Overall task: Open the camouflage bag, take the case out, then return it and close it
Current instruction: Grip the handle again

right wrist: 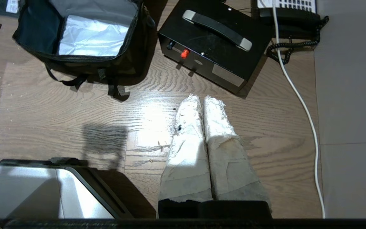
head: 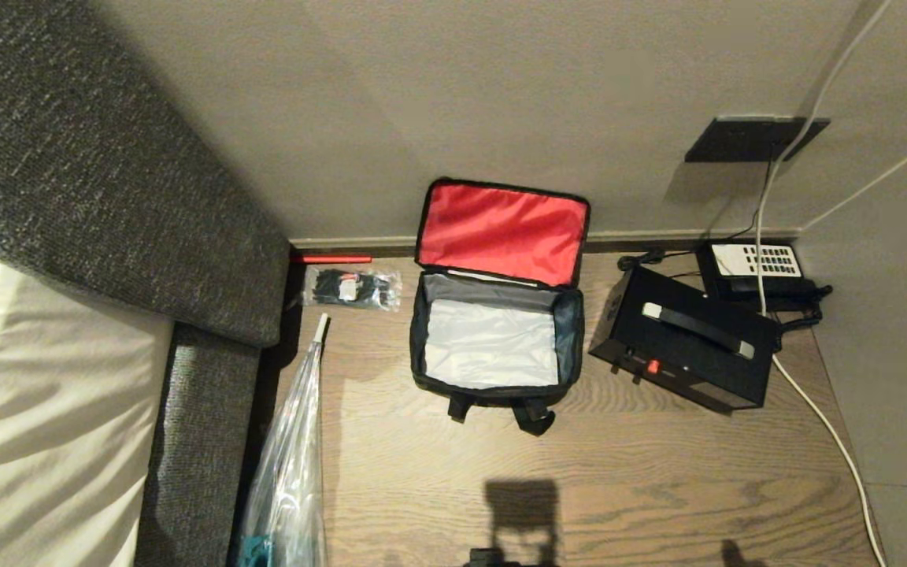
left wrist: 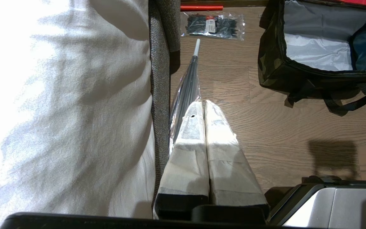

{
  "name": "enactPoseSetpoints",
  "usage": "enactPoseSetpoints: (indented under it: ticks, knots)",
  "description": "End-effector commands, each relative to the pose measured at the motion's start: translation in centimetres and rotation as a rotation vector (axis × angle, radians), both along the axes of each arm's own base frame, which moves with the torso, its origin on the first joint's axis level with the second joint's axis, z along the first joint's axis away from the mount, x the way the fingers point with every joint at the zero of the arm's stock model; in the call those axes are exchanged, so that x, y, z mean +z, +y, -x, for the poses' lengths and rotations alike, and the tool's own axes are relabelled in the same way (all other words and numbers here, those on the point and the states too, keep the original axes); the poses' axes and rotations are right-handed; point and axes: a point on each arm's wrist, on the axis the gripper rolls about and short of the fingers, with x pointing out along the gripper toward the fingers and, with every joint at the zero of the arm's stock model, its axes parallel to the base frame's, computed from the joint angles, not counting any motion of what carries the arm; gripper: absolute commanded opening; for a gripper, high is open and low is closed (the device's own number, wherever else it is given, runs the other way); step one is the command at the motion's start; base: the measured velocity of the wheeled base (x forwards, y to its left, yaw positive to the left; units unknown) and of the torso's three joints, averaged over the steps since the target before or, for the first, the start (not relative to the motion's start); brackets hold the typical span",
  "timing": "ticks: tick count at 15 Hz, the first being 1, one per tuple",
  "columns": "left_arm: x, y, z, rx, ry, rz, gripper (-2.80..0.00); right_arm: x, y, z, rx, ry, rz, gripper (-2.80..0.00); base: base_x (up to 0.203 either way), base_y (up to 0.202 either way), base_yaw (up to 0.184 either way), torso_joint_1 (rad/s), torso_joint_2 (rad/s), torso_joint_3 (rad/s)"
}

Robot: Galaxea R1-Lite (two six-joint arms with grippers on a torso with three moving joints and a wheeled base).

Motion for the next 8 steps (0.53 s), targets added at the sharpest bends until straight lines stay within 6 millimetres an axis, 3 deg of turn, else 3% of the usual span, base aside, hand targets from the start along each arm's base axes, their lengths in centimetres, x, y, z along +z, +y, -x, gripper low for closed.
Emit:
enactPoseSetpoints:
  ticks: [1, 4, 6, 8]
  knots:
    - [-0.1, 0.0, 0.0, 0.0, 0.001, 0.0, -2.8, 0.7, 0.0, 0.4, 0.002, 0.01, -0.003, -2.8, 0.0, 0.0, 0.0, 0.0, 0.0, 0.0]
    - [-0.1, 0.0, 0.0, 0.0, 0.001, 0.0, -2.8, 4.7, 0.0, 3.9, 0.025, 0.097, -0.012, -2.8, 0.0, 0.0, 0.0, 0.0, 0.0, 0.0]
    - [-0.1, 0.0, 0.0, 0.0, 0.002, -0.002, -2.8, 5.5, 0.1, 7.3, 0.097, 0.272, -0.026, -2.8, 0.0, 0.0, 0.0, 0.0, 0.0, 0.0]
    - [-0.1, 0.0, 0.0, 0.0, 0.004, -0.002, -2.8, 6.3, 0.3, 8.0, 0.169, 0.382, -0.052, -2.8, 0.0, 0.0, 0.0, 0.0, 0.0, 0.0]
